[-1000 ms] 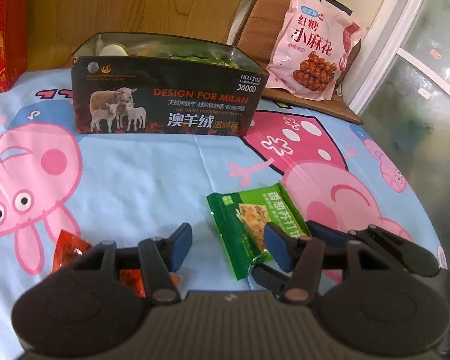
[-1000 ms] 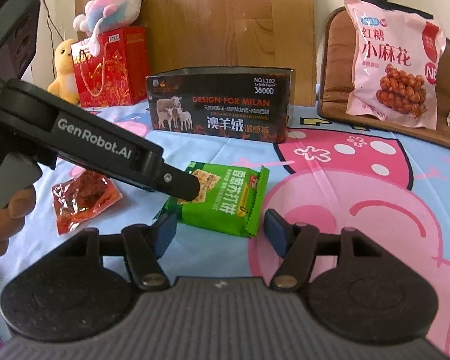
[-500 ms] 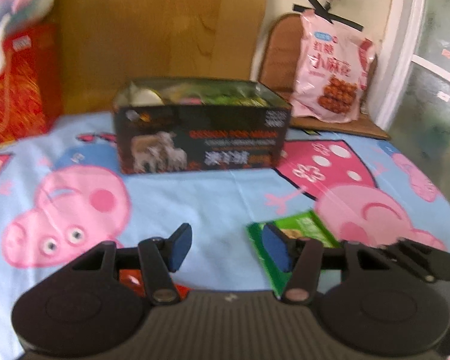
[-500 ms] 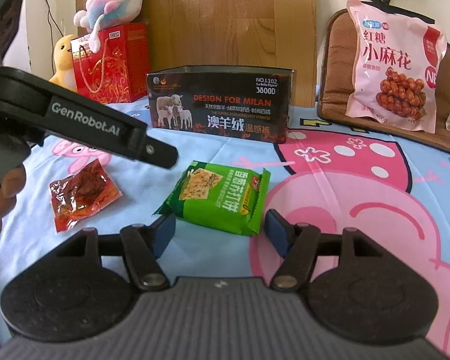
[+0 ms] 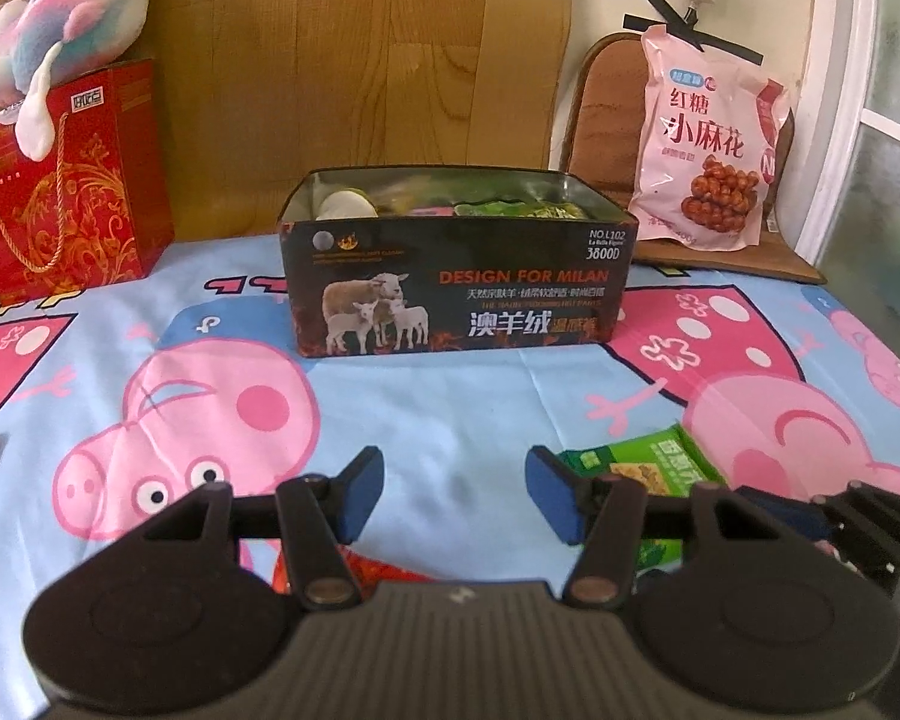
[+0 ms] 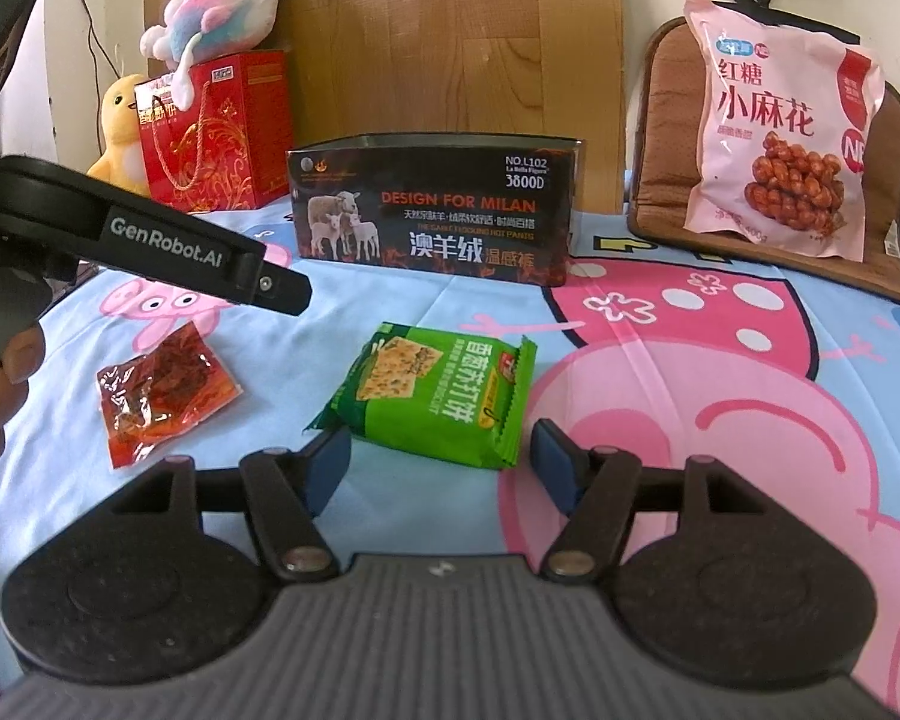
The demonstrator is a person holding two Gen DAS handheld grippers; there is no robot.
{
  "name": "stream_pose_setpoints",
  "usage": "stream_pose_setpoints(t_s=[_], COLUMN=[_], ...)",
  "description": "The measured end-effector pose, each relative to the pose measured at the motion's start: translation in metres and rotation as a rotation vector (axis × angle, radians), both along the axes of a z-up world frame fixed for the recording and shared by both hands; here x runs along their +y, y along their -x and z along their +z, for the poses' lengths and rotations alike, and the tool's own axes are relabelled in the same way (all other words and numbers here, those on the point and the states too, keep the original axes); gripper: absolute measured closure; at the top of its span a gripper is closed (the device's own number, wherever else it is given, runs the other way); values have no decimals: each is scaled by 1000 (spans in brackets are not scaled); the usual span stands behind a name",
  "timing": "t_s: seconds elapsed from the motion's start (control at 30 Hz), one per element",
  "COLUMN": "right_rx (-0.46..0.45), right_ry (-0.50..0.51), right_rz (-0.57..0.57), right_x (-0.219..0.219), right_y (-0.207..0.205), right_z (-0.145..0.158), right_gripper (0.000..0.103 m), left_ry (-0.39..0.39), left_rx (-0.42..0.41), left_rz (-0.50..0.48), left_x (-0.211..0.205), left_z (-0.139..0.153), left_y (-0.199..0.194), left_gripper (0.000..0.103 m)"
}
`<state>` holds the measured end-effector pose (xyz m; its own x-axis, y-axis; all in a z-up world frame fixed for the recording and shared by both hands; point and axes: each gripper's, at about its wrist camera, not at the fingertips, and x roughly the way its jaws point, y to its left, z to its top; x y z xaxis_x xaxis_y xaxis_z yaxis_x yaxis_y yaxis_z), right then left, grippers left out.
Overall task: Organize snacks
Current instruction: 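Close the left gripper on the green cracker packet and lift it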
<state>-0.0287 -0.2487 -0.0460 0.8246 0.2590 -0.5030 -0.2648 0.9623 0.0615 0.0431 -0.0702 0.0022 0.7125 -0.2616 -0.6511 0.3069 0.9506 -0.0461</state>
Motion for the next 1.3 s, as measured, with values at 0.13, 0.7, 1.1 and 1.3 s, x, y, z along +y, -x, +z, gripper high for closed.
stream_pose_setpoints(t_s=[0.13, 0.7, 1.1, 1.3], right_rx=[1, 4, 3, -17], right_ry=[-9, -37, -5, 20], right_rz=[0, 6, 5, -3], right_x=[-1, -4, -1, 3], right_y=[0, -1, -3, 0], right_z=[0, 0, -1, 0], right_gripper=[34, 32, 33, 61], left_ry=[-3, 60, 217, 236], left_rx=[9, 101, 238, 242], left_rz=[-4, -42, -177, -228], left_x=[-1, -2, -19, -25], left_z=[-2, -11, -18, -15], left_y=[-2, -9, -20, -24], left_gripper=[50, 49, 51, 72])
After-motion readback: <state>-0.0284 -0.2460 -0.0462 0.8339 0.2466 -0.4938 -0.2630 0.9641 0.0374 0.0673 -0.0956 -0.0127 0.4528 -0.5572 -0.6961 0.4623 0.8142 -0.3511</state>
